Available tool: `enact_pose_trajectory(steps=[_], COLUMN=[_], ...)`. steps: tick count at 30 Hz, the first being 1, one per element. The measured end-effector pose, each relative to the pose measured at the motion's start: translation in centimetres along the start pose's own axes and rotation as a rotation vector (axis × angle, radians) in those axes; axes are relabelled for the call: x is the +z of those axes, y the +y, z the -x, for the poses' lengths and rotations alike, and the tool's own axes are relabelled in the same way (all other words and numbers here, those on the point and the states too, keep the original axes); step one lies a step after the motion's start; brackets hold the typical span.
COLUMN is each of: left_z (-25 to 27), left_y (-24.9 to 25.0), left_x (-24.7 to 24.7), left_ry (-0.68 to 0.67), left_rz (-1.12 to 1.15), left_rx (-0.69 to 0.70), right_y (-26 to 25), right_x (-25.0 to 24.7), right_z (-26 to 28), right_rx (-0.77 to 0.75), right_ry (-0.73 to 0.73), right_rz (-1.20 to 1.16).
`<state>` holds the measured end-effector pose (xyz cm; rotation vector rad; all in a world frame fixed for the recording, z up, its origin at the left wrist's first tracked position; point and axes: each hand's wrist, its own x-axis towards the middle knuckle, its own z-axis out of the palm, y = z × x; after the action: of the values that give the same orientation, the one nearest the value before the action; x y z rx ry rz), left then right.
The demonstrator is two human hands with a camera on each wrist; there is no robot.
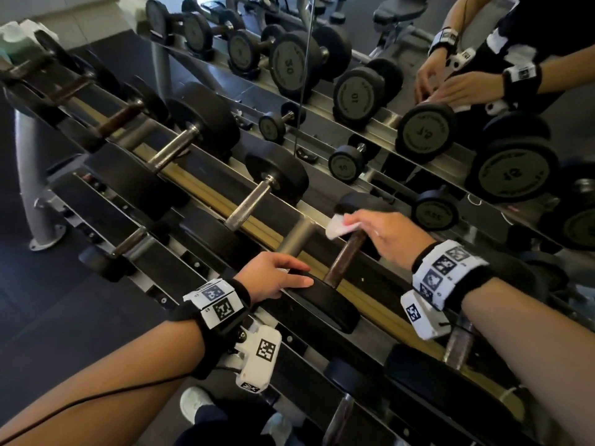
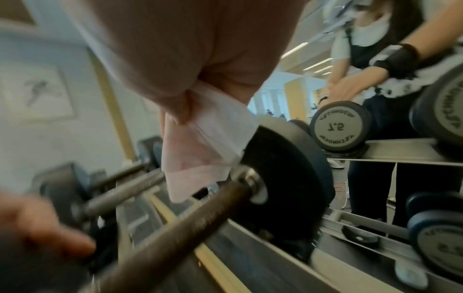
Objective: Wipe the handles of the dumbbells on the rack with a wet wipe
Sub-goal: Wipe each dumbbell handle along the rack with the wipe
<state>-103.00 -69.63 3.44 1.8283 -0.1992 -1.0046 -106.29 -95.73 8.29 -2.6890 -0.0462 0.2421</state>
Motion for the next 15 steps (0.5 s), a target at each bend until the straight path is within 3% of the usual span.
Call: enact_pose_trajectory(steps=[3, 7, 10, 15], left_z=[0.0, 0.0, 0.0, -0.3], left_y=[0.0, 0.0, -0.1, -0.2], left_x=[0.0, 0.0, 0.1, 0.2], left_ry=[0.004, 0.014, 0.023, 0.032], left_rz=[-0.027, -0.031, -0.026, -0.012], left_rx=[0.002, -0.008, -0.015, -0.026], right_y=[0.3, 0.4, -0.1, -0.9], right_x=[2.5, 3.8, 4.8, 4.2], right_z=[0.2, 0.6, 1.1, 0.3], right_rx=[0.014, 0.076, -0.011, -0.177], right_ry=[-0.232, -0.198, -0.234, -0.514], right_rz=[0.147, 0.024, 0.045, 0.289])
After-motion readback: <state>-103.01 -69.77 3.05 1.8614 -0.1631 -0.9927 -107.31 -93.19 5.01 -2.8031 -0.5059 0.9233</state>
